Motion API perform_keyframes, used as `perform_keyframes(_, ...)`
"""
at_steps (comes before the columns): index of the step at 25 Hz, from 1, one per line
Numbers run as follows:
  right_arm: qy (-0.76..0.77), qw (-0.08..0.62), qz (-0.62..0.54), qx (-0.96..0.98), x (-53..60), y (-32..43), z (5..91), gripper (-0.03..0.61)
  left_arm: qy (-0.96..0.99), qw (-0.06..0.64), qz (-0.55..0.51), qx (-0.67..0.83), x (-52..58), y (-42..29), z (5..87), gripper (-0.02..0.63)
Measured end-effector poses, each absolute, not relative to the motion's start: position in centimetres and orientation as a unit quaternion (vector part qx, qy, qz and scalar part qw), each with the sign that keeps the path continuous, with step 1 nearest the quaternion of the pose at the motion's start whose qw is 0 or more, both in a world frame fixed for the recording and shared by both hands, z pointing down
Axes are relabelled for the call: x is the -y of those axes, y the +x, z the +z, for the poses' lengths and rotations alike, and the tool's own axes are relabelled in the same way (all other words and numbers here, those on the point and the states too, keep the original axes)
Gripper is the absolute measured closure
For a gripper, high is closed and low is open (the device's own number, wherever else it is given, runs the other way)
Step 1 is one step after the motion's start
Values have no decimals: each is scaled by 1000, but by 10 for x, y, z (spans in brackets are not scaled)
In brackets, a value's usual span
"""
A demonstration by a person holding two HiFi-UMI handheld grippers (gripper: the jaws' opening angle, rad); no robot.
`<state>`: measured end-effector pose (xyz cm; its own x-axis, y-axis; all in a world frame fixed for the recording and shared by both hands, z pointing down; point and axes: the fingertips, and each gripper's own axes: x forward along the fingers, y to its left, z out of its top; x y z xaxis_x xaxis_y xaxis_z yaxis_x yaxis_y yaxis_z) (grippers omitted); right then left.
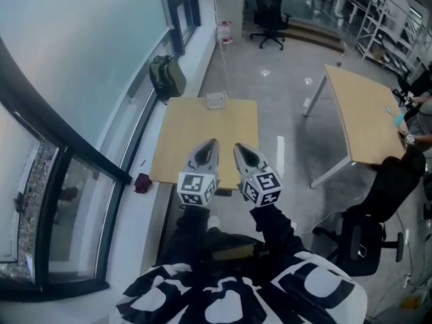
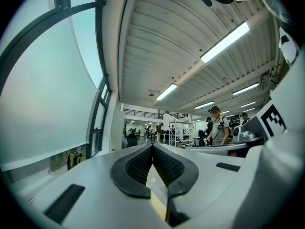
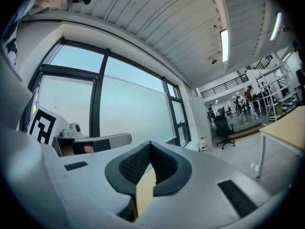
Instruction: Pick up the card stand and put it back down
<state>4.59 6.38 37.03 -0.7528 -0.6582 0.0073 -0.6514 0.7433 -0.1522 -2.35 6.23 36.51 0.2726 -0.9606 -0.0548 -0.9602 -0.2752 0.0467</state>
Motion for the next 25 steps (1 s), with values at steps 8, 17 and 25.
perform_keyframes(8,-381,20,-72,-922,10,-21,385,577,812,23,-32,582,4,-95,394,604)
perform_keyframes(17,-403,-11,-96,-910,52,-33,417,577,823,54,-14,566,48,-115,434,603)
perform_keyframes(25,-392,-40,-112,-912,105,-37,451,577,839,53,13,542,107,-118,455,603)
